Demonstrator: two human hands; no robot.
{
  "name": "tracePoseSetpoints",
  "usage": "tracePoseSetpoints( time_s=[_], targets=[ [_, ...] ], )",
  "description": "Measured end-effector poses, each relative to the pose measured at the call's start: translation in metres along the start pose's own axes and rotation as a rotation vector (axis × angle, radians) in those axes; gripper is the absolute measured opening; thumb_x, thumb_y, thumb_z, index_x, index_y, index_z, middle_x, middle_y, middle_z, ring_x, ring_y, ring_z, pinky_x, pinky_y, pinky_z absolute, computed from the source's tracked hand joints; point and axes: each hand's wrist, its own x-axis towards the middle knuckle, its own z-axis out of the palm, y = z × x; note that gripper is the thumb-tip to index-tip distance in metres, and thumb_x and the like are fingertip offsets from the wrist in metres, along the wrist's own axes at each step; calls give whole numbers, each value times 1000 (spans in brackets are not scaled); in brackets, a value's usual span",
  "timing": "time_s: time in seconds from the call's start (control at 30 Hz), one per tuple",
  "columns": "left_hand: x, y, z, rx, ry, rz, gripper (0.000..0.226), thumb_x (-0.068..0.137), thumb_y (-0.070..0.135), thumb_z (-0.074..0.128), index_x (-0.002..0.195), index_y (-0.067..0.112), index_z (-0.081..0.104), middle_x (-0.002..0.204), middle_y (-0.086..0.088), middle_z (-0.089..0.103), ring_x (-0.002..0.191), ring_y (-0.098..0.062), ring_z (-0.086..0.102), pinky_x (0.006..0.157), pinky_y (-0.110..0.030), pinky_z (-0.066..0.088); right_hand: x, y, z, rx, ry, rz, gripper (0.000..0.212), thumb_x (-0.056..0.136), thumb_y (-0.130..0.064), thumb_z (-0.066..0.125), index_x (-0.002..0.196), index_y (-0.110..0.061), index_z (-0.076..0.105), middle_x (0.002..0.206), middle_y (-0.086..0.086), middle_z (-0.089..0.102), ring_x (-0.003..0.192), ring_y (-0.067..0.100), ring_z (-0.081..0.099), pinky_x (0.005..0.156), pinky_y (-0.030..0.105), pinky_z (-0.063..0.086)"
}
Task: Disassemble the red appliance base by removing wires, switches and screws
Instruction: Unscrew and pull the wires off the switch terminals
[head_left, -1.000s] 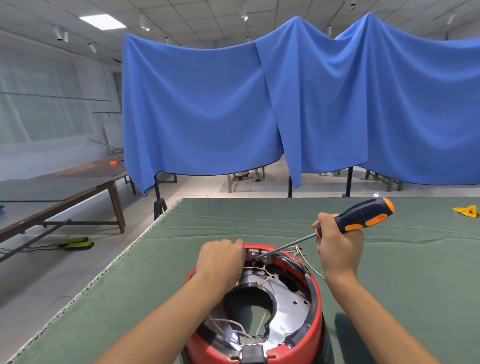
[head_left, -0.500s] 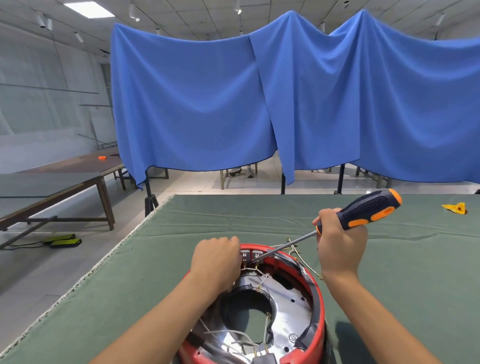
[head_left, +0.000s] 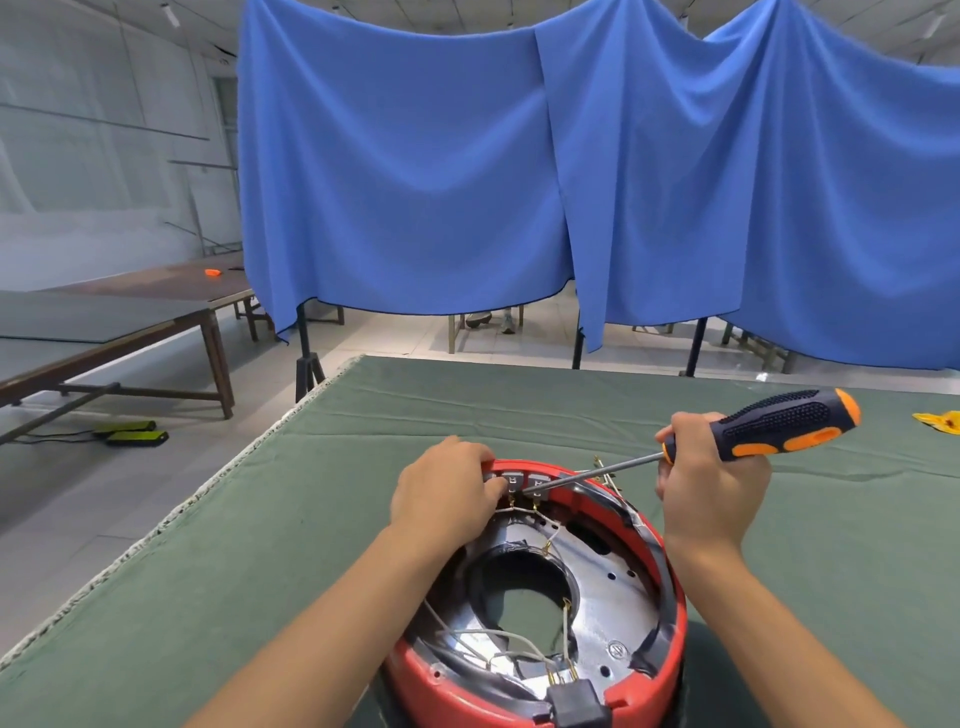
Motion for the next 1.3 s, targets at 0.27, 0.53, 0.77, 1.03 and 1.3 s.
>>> tracePoseSetpoints(
  time_s=[0.27, 0.53, 0.77, 1.03, 1.3],
  targets=[
    [-1, 1, 0, 53, -64, 102, 26, 95, 36, 44, 120, 34, 51, 115, 4, 61, 108, -23, 54, 75, -33, 35, -5, -1, 1, 3, -70, -82, 20, 72, -16, 56, 55, -10, 49, 42, -10, 42, 39, 10, 36, 39, 20, 31],
    [0, 1, -3, 48, -59, 119, 18, 95, 34, 48, 110, 32, 57, 105, 6, 64, 99, -22, 57, 69, -31, 35, 1, -2, 2, -61, -140, -102, 22, 70, -18, 55, 56, -4, 44, 44, -9, 40, 42, 15, 36, 42, 24, 32],
    [-1, 3, -3, 38, -55, 117, 14, 94, 32, 48, 104, 29, 58, 101, 5, 65, 98, -22, 57, 68, -31, 35, 33, -3, 24, -222, -121, -6, 21, 64, -26, 52, 53, -9, 51, 38, -8, 41, 46, 21, 39, 53, 32, 34],
    [-2, 3, -6, 33, -63, 117, 11, 94, 31, 48, 99, 28, 57, 99, 3, 64, 96, -24, 57, 66, -32, 34, 57, 2, 48, -284, -106, 20, 19, 75, -21, 55, 65, -4, 59, 41, -9, 51, 36, -1, 48, 40, 17, 36],
    [-3, 3, -5, 21, -65, 114, 14, 94, 31, 47, 102, 27, 58, 103, 2, 64, 99, -24, 57, 69, -32, 36, 49, -5, 43, -278, -105, 40, 19, 70, -25, 55, 56, -12, 53, 41, -8, 51, 41, 5, 47, 48, 23, 37]
  ],
)
